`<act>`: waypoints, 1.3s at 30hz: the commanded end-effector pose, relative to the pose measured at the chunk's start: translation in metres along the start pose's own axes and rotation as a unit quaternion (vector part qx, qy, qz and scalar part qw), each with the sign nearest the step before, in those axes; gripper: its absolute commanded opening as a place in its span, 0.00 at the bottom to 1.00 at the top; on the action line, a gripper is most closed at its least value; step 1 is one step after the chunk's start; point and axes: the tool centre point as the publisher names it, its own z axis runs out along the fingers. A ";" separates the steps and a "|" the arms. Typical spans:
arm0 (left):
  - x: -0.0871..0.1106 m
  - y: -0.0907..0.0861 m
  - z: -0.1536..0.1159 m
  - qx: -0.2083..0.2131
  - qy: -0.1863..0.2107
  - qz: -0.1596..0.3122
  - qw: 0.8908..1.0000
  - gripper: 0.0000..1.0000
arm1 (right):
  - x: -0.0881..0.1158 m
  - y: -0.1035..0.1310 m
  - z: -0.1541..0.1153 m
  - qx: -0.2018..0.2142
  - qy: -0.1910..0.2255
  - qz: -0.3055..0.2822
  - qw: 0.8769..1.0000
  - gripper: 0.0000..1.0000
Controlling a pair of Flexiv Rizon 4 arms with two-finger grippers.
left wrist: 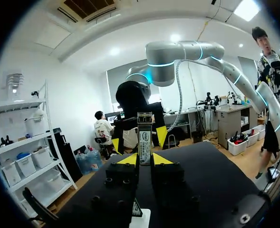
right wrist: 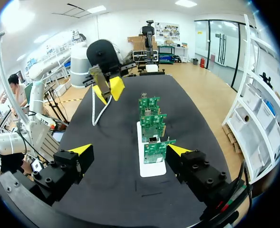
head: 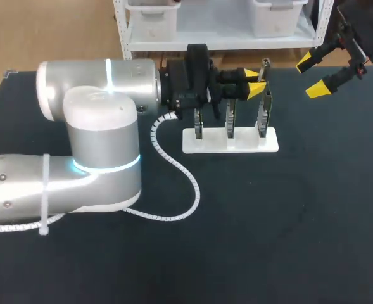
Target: Pick up the optical module with the left hand, and insert it into the network port with the right hand.
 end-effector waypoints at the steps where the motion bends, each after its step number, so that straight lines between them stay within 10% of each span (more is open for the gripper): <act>1: 0.004 0.018 0.021 0.019 -0.044 -0.004 0.999 0.00 | 0.000 0.001 0.000 0.002 0.000 0.000 1.000 1.00; 39: 0.009 0.031 0.042 0.093 0.006 -0.066 0.993 0.00 | 0.000 0.001 0.000 0.002 0.000 0.000 1.000 1.00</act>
